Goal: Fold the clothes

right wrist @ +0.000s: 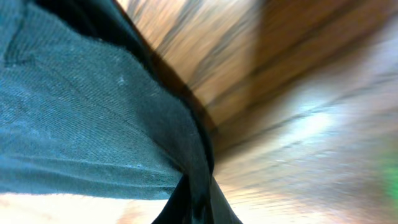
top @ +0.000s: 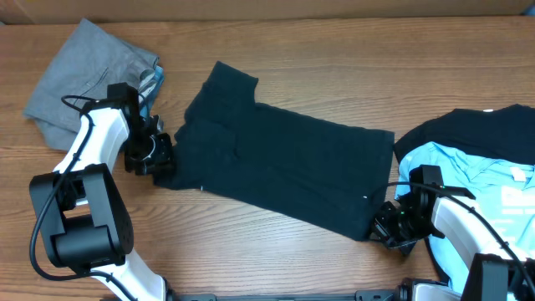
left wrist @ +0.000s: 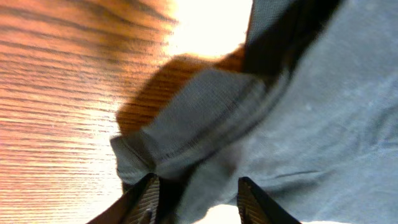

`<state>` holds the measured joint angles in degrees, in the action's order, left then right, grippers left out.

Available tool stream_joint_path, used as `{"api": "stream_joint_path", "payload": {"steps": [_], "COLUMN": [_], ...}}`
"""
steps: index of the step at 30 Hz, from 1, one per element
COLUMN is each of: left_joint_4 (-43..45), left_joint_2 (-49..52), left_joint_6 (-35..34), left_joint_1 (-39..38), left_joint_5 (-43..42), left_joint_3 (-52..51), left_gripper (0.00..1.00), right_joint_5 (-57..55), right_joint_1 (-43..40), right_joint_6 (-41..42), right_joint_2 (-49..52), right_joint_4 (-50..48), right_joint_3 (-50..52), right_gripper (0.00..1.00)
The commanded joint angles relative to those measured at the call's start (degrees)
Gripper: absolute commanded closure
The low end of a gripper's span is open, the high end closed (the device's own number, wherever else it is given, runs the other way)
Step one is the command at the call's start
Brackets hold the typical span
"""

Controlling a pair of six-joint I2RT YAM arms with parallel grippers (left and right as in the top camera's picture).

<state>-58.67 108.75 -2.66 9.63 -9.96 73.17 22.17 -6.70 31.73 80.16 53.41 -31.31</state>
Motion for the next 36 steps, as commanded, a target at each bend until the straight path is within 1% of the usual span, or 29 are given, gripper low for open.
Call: {"api": "stream_joint_path", "payload": {"steps": [1,3,6,10,12,13,14,15,17,20,23,28,31,32,33,36], "left_joint_4": [0.98,2.6,5.09,9.35,10.03,9.73,9.07,8.44,5.49,3.8,2.64,-0.13,-1.29,-1.29,-1.29,-1.49], "left_joint_2": [-1.2,-1.2,-1.2,-1.18,-1.18,-1.18,-1.18,-1.2,-1.2,-1.29,-1.31,-1.31,-1.31,-1.31,-1.31,-1.38], "left_joint_6": [1.42,1.42,1.4,1.4,1.4,1.4,1.36,1.36,-1.6,-3.85,-5.27,-5.75,-6.67,-6.8,-6.8,-6.32], "left_joint_1": [0.11,0.11,0.11,0.09,0.11,0.11,0.22,0.31,1.36,3.13,5.7,9.53,11.58,12.0,12.24,12.31], "left_joint_5": [1.38,1.36,0.7,-4.09,-3.54,-2.58,-1.42,-0.72,4.57,8.09,8.94,8.92,8.85,8.46,8.24,6.73], "left_joint_3": [-2.08,-3.28,-5.18,-8.94,-10.19,-10.47,-10.49,-10.49,-10.47,-10.4,-10.4,-10.38,-10.38,-10.36,-10.25,-9.16], "left_gripper": [0.52,0.48,0.45,0.43,0.68,0.9,0.96,0.96,0.96,0.96,0.96,0.96,0.96,0.94,0.9,0.75], "right_joint_5": [-4.79,-4.81,-4.81,-4.81,-4.81,-4.83,-4.83,-4.83,-4.79,-4.79,-4.74,-3.21,-3.04,-3.04,-3.06,-3.1], "right_joint_1": [0.22,0.22,0.22,0.22,0.22,0.22,0.22,0.22,0.22,0.22,0.22,0.22,0.24,0.22,0.22,0.2], "right_joint_6": [-0.02,-0.02,-0.02,-0.02,-0.02,-0.02,-0.02,-0.02,-0.02,-0.02,0.02,0.02,0.02,0.02,0.02,0.22], "right_joint_2": [0.33,0.33,0.33,0.33,0.33,0.33,0.33,0.33,0.33,0.33,0.33,0.33,0.33,0.33,0.31,0.22], "right_joint_4": [0.28,0.31,0.28,0.28,0.35,0.46,0.52,0.61,2.84,4.35,5.29,7.06,7.87,7.82,7.76,7.65], "right_joint_3": [-2.32,-2.32,-2.32,-2.32,-2.32,-2.32,-2.32,-2.32,-2.32,-2.32,-2.32,-2.32,-2.32,-2.32,-2.34,-3.3], "right_gripper": [0.96,0.96,0.96,0.96,0.96,0.96,0.96,0.96,0.96,0.96,0.96,0.94,0.88,0.86,0.81,0.71]}}
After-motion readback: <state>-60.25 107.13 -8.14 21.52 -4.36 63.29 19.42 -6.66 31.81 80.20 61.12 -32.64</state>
